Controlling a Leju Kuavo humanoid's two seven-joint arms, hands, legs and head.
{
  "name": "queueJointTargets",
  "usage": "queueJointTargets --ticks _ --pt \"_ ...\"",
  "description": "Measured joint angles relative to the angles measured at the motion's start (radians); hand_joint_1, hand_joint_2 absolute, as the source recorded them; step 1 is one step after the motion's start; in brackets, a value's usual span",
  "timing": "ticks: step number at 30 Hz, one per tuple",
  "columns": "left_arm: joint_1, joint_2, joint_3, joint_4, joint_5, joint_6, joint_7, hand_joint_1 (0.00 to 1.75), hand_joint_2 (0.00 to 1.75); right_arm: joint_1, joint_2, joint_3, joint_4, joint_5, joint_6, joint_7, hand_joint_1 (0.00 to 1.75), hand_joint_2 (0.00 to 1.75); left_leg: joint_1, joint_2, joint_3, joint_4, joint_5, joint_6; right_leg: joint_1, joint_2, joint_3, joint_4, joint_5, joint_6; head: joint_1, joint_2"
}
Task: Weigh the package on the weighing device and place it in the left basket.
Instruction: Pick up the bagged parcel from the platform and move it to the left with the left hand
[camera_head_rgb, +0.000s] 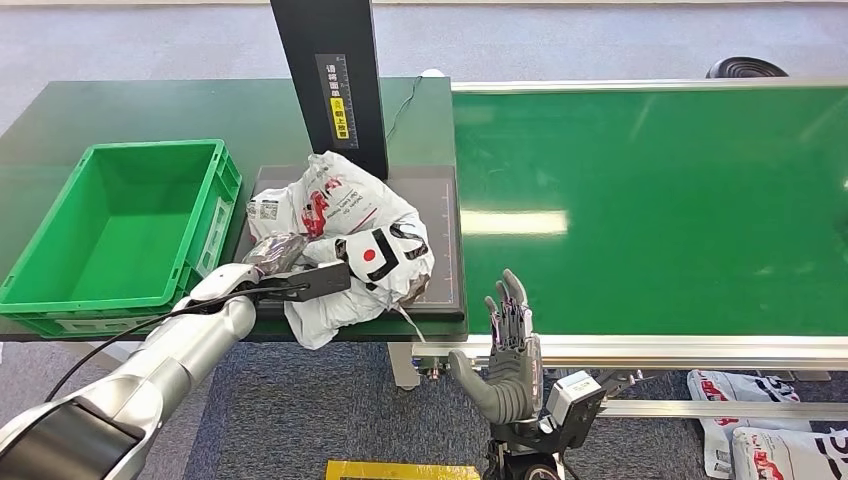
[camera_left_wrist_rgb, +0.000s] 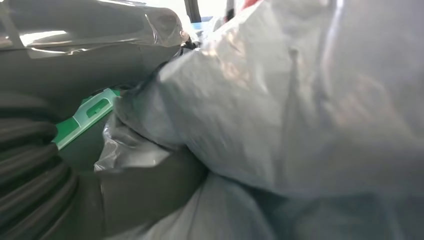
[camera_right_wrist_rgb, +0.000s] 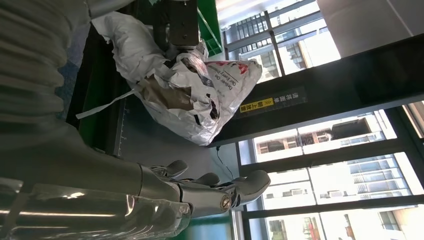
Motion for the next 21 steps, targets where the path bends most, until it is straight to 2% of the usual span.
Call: queueJointTargets --ticks 5,9,14,21 --pt "0.001 -0.002 0.004 0.0 -0.002 0.012 0.003 1.75 1.75 0.0 0.0 -0.001 0.0 0.001 -0.001 0.0 0.0 1.75 0.0 0.0 0.0 0.0 0.0 0.0 0.0 0.0 0.0 0.0 0.0 0.0 0.0 0.0" --pt "0.009 -0.008 0.026 0.0 0.028 0.077 -0.007 1.75 1.75 0.0 0.0 -0.002 0.0 0.004 -0.006 0.0 0.0 1.75 0.0 0.0 0.0 0.0 0.0 0.0 0.0 0.0 -0.001 0.0 0.0 0.0 0.0 0.0" --pt "0.021 -0.022 0.133 -0.014 0.169 0.156 -0.065 1.75 1.75 0.002 0.0 -0.004 0.0 0.006 -0.008 0.0 0.0 1.75 0.0 0.0 -0.001 0.0 0.0 0.0 0.0 0.0 -0.002 0.0 0.0 0.0 0.0 0.0" --pt "0.002 -0.022 0.331 -0.108 0.317 0.184 -0.162 1.75 1.75 -0.001 0.004 -0.004 0.012 -0.006 -0.003 0.0 0.0 1.75 0.0 0.0 -0.003 0.0 0.0 0.0 0.0 0.0 -0.003 0.0 0.0 0.0 0.0 0.0"
